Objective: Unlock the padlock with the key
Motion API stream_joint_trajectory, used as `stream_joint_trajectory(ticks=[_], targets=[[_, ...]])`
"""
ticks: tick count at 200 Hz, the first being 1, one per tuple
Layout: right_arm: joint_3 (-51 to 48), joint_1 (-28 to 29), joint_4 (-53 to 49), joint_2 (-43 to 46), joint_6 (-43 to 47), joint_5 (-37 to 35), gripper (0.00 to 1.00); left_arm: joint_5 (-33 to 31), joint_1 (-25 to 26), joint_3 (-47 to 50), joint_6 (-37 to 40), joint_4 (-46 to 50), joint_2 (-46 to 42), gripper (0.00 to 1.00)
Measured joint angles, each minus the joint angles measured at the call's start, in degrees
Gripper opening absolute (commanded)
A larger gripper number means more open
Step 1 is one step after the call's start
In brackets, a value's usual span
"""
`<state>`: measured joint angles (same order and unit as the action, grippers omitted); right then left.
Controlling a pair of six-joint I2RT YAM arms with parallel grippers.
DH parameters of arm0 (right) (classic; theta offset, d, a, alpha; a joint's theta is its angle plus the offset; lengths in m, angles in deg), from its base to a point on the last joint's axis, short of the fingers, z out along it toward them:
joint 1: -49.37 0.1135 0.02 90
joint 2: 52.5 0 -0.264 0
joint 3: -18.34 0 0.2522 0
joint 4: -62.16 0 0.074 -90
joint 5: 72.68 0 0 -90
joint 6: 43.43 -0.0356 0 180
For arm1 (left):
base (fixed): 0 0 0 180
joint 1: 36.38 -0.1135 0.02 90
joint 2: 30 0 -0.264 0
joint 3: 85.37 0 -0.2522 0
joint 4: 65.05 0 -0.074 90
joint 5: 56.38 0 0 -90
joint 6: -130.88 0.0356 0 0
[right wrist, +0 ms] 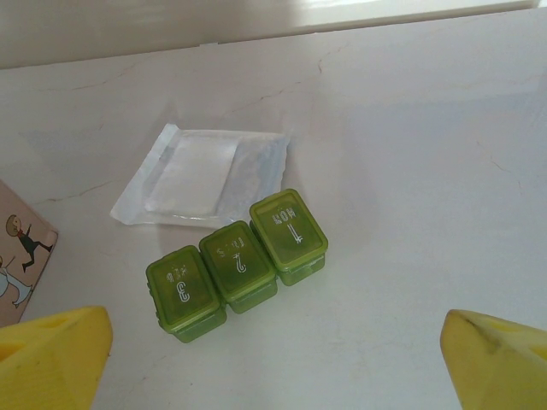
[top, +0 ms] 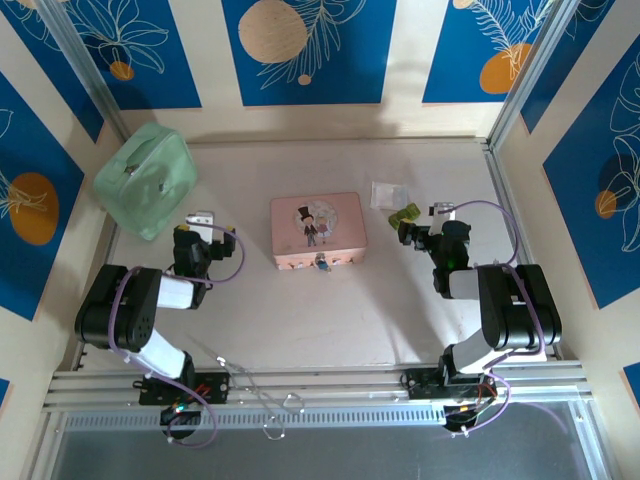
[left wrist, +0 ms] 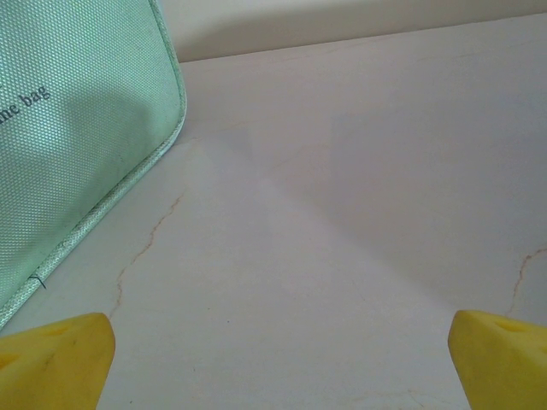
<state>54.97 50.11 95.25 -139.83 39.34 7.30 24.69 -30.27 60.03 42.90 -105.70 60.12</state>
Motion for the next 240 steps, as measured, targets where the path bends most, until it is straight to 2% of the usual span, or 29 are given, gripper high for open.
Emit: stream_joint_trajectory(ticks=[38,52,70,82,93,108,119,130,144,166,179,191,200,212,240], targets=[[0.02,0.15,-0.09,0.02,-0.02,-0.48,0.99,0.59,-0.17,0.00,0.00,0.02,0.00,0.99],[1.46,2.03,-5.73,1.99,0.02,-4.79,0.99,0.20,-0.28,-0.68,-0.02,2.73,-0.81,0.99],[10.32,6.32,-25.03,8.87,-3.28,-11.04,0.99,-2.82,-0.26,-6.45,-0.87,17.25,-5.35,0.99],[19.37,7.80,-37.24,13.90,-7.98,-10.93,0.99,-6.38,-0.26,-14.10,-3.89,28.72,-9.18,0.99],[24.79,8.04,-42.05,18.67,-12.57,-10.25,0.99,-8.31,-0.26,-21.11,-7.43,37.20,-12.94,0.99],[26.47,6.82,-46.03,25.40,-19.82,-7.98,0.99,-8.94,-0.09,-29.38,-13.84,47.01,-19.67,1.00],[26.01,5.84,-50.51,28.74,-23.93,-6.12,0.99,-8.66,0.63,-31.89,-17.84,51.63,-24.63,1.00],[26.03,6.71,-56.81,29.42,-27.52,-7.37,0.99,-8.39,2.14,-32.35,-21.70,56.04,-29.53,0.99],[27.10,12.20,-66.69,28.17,-31.54,-11.13,0.99,-7.58,6.80,-31.32,-26.43,62.27,-34.01,0.95],[32.00,27.34,-82.86,25.64,-37.70,-20.44,0.99,-7.17,19.43,-29.11,-32.79,71.63,-36.68,0.93],[33.92,36.94,-87.27,26.38,-39.39,-25.90,1.00,-7.19,27.74,-27.65,-36.50,76.08,-35.95,0.92],[33.86,43.71,-88.76,28.79,-39.87,-27.93,0.97,-6.97,34.25,-26.25,-39.82,79.34,-35.78,0.92],[32.92,45.64,-88.72,31.23,-39.95,-27.41,0.96,-6.69,37.88,-25.68,-42.05,81.18,-35.78,0.92],[30.56,45.29,-87.23,34.69,-40.15,-24.22,0.93,-6.69,40.94,-25.57,-44.81,82.64,-35.74,0.92],[25.88,46.45,-83.67,35.01,-39.67,-15.61,0.89,-6.56,42.07,-25.57,-50.58,82.75,-35.12,0.93]])
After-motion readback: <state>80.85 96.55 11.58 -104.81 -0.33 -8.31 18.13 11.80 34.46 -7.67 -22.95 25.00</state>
